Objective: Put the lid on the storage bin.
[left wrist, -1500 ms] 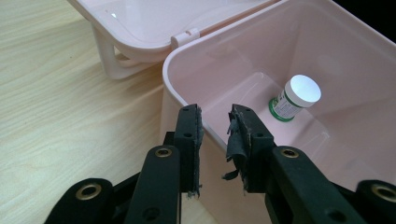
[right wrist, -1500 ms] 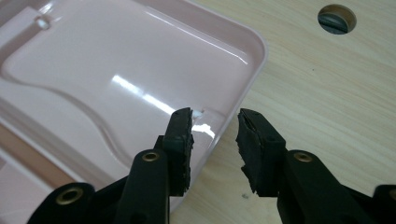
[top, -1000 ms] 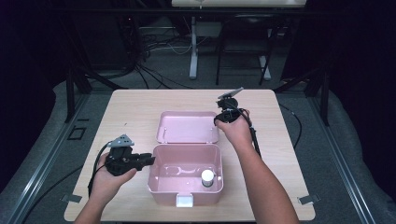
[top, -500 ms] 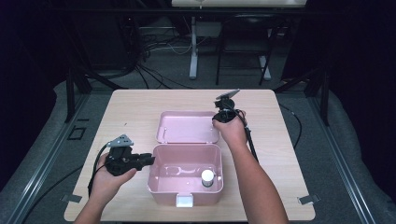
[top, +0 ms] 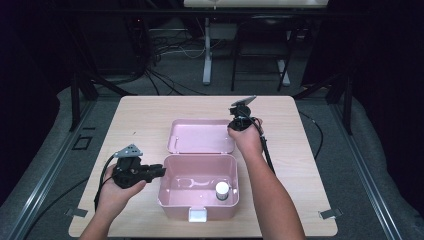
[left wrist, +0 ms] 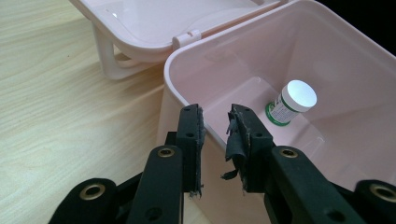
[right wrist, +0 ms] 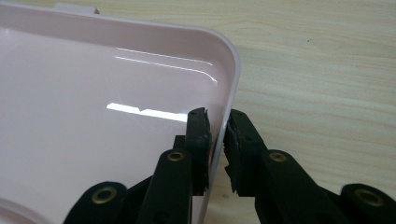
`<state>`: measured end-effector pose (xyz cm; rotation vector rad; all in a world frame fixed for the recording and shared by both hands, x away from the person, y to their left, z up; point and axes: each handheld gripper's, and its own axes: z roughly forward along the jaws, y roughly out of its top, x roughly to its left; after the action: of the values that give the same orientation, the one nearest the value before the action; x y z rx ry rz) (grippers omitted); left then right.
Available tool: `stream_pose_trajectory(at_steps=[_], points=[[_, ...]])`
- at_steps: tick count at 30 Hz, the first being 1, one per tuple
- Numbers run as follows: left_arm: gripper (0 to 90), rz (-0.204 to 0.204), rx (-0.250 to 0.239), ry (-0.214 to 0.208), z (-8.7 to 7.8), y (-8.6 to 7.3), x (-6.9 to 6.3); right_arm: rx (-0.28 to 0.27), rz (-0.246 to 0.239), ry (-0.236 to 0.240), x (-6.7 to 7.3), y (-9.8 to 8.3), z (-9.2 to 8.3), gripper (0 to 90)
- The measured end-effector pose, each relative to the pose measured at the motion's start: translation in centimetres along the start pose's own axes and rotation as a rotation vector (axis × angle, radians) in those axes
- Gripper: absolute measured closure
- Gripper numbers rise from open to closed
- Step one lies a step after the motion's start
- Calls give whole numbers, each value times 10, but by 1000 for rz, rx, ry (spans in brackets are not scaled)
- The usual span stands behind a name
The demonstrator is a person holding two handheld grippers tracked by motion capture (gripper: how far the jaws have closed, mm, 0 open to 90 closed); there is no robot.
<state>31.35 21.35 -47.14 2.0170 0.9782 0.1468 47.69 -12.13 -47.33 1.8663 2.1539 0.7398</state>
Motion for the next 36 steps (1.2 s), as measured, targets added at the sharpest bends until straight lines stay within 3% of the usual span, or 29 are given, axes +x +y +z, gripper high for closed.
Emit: stream_pose_trajectory(at_steps=[19, 29, 36], points=[[745, -8, -3, 5, 0, 0, -1, -36, 8, -9, 3, 3, -12, 846], [747, -15, -7, 11, 1, 0, -2, -69, 27, 10, 2, 4, -23, 856], [747, -15, -6, 8, 1, 0, -2, -91, 4, 3, 5, 7, -34, 862]])
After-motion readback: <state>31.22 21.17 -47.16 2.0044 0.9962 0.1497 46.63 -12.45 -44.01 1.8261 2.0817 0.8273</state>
